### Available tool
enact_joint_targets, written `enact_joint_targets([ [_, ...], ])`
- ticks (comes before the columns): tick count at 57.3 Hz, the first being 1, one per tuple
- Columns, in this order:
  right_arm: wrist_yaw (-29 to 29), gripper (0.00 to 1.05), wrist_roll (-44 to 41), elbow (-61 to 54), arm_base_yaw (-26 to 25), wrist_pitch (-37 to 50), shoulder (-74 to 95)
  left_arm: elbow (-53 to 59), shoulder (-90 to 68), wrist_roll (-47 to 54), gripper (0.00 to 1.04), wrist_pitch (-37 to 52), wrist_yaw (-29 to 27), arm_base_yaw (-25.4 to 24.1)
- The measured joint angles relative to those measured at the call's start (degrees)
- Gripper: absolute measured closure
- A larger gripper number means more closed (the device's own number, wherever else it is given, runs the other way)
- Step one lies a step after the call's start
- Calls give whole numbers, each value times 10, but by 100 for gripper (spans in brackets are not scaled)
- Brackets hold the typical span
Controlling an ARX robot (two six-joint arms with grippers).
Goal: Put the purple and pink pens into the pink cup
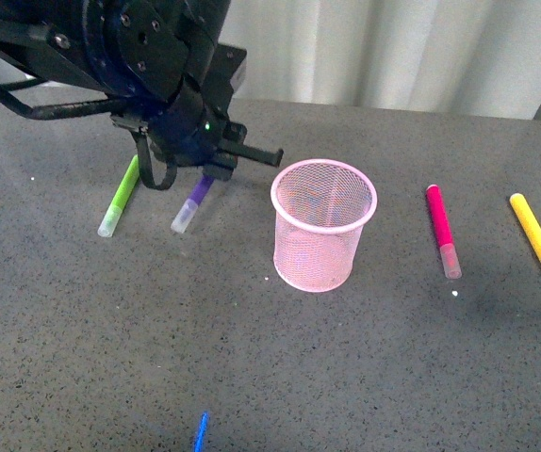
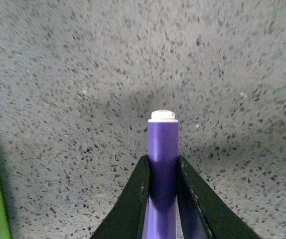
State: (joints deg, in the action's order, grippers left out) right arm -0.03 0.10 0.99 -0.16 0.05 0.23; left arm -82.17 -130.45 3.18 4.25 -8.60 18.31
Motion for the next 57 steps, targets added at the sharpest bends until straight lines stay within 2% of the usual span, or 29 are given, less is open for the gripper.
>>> enact_joint_targets([
  [4,0,7,0,0,0,0,0,20,35,0,92,45,-6,-6],
  [11,0,7,0,0,0,0,0,53,106,-25,92,123,19,-23],
  [26,0,7,0,0,0,0,0,183,244,-167,92,337,54,-41],
  [35,0,7,0,0,0,0,0,278,299,-256,92,442,57,-12],
  [43,0,7,0,0,0,0,0,341,299,-279,92,525,46,29],
  [57,0,7,0,0,0,0,0,362,212,-312,92,621,2,94],
])
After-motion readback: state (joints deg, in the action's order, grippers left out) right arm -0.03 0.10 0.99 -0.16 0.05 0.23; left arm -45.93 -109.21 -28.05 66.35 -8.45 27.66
